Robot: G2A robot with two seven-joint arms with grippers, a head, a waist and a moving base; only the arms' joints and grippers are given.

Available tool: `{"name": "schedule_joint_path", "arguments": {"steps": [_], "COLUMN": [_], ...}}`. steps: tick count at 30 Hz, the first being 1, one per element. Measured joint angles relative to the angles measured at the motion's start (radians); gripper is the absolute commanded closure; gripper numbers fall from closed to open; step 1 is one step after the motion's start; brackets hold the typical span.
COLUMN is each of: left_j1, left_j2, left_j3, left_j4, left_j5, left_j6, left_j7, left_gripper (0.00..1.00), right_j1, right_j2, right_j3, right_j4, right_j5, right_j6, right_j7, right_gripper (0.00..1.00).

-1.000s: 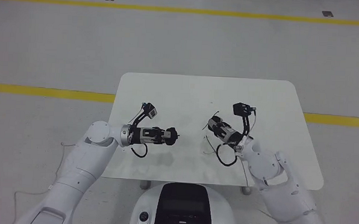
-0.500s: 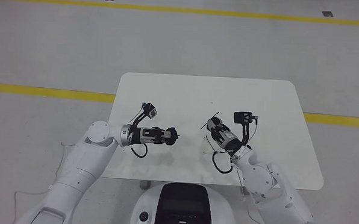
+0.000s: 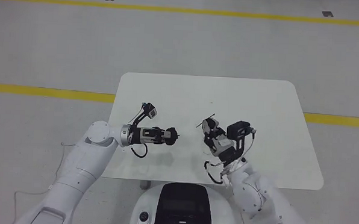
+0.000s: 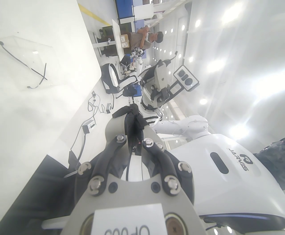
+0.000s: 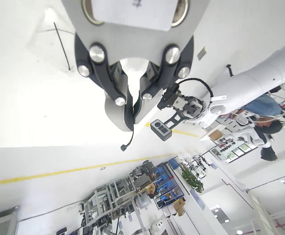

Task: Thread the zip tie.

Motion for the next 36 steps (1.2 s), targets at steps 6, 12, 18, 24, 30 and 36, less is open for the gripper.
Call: {"name": "schedule_joint_path", "arguments": {"steps": [6,12,18,24,30,36], "left_j1": [0.000,0.000,0.000,0.000,0.000,0.000], "left_j2": [0.000,0.000,0.000,0.000,0.000,0.000], "left_j3": [0.000,0.000,0.000,0.000,0.000,0.000], "left_j4": [0.000,0.000,0.000,0.000,0.000,0.000], "left_j5": [0.000,0.000,0.000,0.000,0.000,0.000], "left_j6": [0.000,0.000,0.000,0.000,0.000,0.000], "left_j7": [0.000,0.000,0.000,0.000,0.000,0.000], "left_gripper": [1.00,1.00,1.00,1.00,1.00,1.00], "right_j1": [0.010,0.011,0.011,0.013,0.026,0.029], "right_j2": [-0.005,-0.005,-0.006,-0.010,-0.016,-0.017], "right_j3": [-0.043,-0.042,-0.050,-0.110,-0.144,-0.145], "right_j4": [0.017,0.017,0.011,-0.014,-0.023,-0.026], "right_j5": [-0.103,-0.103,-0.105,-0.234,-0.306,-0.338], "right_j6": [0.016,0.014,0.010,0.018,0.048,0.065], "right_j7": [-0.005,-0.006,-0.004,0.016,0.033,0.040], "right_gripper": [1.00,1.00,1.00,1.00,1.00,1.00]}}
